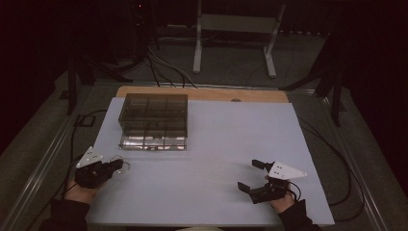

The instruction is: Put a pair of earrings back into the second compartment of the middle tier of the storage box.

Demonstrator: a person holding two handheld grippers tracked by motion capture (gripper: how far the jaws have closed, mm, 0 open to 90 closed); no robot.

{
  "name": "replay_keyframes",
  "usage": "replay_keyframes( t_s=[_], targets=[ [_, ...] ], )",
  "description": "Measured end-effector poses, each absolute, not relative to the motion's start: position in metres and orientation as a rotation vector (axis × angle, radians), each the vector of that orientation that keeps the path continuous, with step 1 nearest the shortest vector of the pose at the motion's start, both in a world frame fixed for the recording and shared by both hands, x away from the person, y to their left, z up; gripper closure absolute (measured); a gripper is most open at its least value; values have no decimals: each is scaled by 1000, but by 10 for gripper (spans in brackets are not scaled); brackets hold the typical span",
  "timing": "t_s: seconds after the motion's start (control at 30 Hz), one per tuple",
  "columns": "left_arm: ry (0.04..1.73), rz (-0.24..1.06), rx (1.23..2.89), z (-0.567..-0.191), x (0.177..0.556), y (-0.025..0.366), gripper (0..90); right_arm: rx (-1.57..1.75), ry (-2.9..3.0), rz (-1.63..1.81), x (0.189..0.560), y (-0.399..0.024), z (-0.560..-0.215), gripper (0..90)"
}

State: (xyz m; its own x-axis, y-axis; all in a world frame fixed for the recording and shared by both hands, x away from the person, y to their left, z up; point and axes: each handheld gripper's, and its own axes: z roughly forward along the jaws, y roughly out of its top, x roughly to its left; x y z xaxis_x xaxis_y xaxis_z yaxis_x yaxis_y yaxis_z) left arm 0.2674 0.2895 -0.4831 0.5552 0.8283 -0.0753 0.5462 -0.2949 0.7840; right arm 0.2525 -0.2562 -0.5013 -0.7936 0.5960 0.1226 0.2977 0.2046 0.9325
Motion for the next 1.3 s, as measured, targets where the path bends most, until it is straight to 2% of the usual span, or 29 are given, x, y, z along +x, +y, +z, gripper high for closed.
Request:
replay_keyframes(
  t_s=[0.47, 1.3],
  targets=[
    [1006, 438, 2000, -462, 284, 267, 865, 845, 2213, 1621, 252, -256, -501, 0],
    [943, 423, 2013, -445, 320, 242, 865, 848, 2213, 1625, 253, -257, -501, 0]
  ],
)
